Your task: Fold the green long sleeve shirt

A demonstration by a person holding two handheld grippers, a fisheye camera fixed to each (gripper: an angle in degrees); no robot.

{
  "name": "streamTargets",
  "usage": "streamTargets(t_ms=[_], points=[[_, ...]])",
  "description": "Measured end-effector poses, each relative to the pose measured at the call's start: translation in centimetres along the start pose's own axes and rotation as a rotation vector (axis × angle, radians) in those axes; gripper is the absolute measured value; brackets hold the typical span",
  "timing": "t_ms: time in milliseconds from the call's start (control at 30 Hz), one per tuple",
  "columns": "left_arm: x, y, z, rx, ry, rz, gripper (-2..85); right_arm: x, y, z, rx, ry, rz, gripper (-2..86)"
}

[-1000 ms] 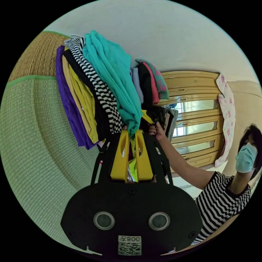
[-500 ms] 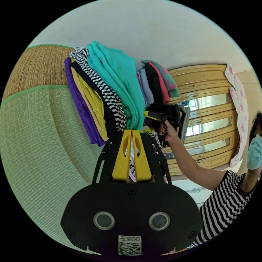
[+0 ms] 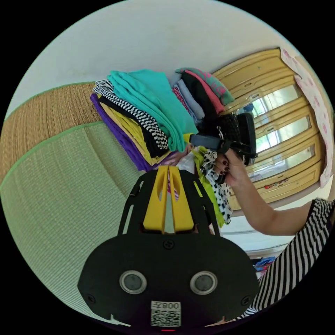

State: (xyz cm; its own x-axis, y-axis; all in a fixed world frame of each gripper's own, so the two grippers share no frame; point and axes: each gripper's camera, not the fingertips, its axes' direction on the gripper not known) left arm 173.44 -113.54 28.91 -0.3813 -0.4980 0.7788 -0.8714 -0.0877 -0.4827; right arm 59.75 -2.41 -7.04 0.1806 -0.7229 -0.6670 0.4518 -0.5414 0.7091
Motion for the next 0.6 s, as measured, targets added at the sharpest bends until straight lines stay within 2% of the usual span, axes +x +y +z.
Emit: streamTargets(t_ms=[67, 167, 367, 400, 533, 600], points=[[2.3, 1.9, -0.5, -0.066, -0.151, 0.098, 0.2, -1.9, 2.9, -1.8, 0.093, -0.028, 0.003, 0.2], [4.5, 6.1, 0.9, -0.234, -0.360, 0.203, 0.1, -5.3, 9.4, -4.2, 0.177, 0.102, 0.031, 0.4], [5.0, 14.3, 6.6, -0.548, -0.506, 0.251, 0.2, -8.7, 19.7, -6.4, 0.202, 0.404, 0.168, 3.3], [4.9, 14.9, 7.1, -0.570, -0.511, 0.252, 0.2, -9.0, 20.7, -6.3, 0.205, 0.440, 0.200, 4.6], [5.1, 17.8, 7.4, -0.471, -0.512, 0.246, 0.3, -10.6, 22.5, -6.1, 0.244, 0.462, 0.244, 7.4], [4.9, 18.7, 7.3, -0.442, -0.500, 0.220, 0.3, -11.8, 22.7, -5.3, 0.251, 0.546, 0.238, 8.9]])
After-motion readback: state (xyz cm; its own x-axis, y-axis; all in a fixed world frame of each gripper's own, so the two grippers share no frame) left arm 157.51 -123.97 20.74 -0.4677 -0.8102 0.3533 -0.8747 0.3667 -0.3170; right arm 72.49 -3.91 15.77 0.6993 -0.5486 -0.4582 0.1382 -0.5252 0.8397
